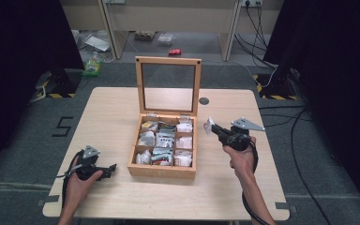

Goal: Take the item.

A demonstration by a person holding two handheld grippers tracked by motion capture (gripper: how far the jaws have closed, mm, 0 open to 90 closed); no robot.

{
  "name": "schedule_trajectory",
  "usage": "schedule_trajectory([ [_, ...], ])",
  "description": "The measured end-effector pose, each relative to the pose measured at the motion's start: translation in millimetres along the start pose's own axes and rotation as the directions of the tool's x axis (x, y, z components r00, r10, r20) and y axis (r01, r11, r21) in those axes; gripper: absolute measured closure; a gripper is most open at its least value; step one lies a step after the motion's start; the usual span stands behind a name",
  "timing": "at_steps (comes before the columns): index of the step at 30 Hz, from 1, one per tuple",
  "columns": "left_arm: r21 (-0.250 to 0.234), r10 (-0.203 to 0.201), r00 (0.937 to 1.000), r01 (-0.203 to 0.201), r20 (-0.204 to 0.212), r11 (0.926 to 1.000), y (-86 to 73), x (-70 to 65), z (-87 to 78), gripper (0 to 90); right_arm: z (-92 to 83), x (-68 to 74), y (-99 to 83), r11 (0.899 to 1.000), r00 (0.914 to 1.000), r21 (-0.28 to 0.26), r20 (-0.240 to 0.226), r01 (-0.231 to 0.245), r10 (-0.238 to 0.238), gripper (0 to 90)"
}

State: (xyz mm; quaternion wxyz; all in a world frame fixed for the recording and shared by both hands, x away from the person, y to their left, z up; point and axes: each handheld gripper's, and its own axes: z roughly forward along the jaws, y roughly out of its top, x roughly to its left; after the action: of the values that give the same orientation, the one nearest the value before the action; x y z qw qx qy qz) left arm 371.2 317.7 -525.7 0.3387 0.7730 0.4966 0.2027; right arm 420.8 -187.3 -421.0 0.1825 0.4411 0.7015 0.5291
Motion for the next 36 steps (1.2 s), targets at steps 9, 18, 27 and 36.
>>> schedule_trajectory([
  [9,0.0,0.0,1.0,0.0,0.0,1.0,0.0,0.0,0.0,0.0,-4.1,-14.1,-8.1,1.0,0.9991,0.012,0.039,-0.016,0.016,88.7],
  [18,0.0,0.0,1.0,0.0,0.0,1.0,0.0,0.0,0.0,0.0,-0.4,-21.7,-17.2,0.999,0.998,0.04,0.058,-0.026,0.023,88.7],
  [27,0.0,0.0,1.0,0.0,0.0,1.0,-0.1,0.0,0.0,0.0,5.7,-24.9,-26.2,0.997,0.9972,0.073,0.067,-0.038,0.033,88.6],
  [36,0.0,0.0,1.0,0.0,0.0,1.0,-0.1,0.0,-0.1,0.0,12.4,-24.7,-34.1,0.994,0.9974,0.101,0.065,-0.039,0.033,88.5],
])
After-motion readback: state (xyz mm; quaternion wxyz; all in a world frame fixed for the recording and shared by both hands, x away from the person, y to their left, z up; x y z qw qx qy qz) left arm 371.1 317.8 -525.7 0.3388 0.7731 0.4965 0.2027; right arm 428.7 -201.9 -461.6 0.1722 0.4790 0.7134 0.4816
